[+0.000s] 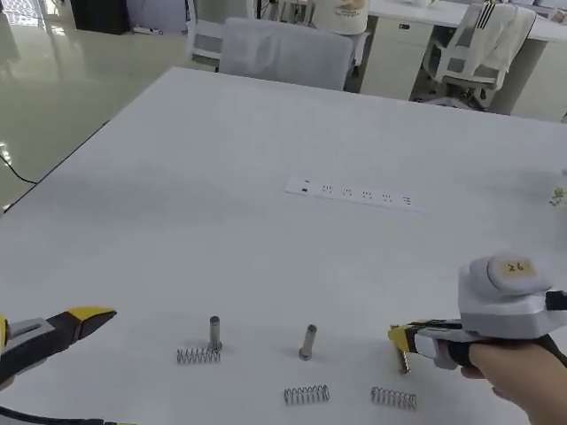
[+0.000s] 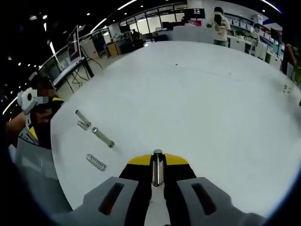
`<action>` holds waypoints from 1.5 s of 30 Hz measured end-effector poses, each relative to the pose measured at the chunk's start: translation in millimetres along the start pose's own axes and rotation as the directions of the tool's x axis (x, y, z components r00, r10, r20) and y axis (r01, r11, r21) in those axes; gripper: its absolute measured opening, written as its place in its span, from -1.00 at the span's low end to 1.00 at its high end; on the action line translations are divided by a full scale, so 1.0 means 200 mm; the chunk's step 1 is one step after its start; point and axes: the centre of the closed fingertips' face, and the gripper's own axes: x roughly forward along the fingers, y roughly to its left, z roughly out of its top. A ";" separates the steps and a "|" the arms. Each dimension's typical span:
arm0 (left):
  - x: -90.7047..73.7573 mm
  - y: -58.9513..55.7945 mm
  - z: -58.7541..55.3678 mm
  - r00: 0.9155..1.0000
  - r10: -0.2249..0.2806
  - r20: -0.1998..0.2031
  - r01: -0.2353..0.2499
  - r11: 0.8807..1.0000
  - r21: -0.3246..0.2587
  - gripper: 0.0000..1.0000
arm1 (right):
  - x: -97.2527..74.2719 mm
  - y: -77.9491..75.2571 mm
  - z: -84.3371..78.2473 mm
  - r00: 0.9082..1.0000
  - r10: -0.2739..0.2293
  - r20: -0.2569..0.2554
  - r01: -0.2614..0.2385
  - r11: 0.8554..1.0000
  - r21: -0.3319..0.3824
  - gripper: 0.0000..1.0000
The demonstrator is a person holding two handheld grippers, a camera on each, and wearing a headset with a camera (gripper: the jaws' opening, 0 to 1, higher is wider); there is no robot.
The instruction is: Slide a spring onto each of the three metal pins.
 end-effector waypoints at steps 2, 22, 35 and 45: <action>0.00 0.00 0.00 1.000 0.000 0.001 0.000 1.000 0.000 0.96 | -0.01 0.01 0.01 1.000 -0.003 0.011 0.003 1.000 -0.004 -0.90; 0.00 0.00 0.01 1.000 -0.001 0.001 0.001 1.000 0.005 0.96 | -0.06 0.02 0.01 0.998 -0.017 0.065 0.020 0.999 -0.043 -0.90; 0.01 -0.01 0.01 1.000 -0.002 0.010 0.002 1.000 0.001 0.96 | -0.08 0.05 -0.03 0.998 -0.033 0.060 0.041 0.991 -0.130 -0.89; 0.00 0.00 0.00 1.000 0.000 0.010 0.000 1.000 -0.004 0.96 | -0.09 0.06 -0.06 0.998 -0.033 0.047 0.038 0.993 -0.113 -0.89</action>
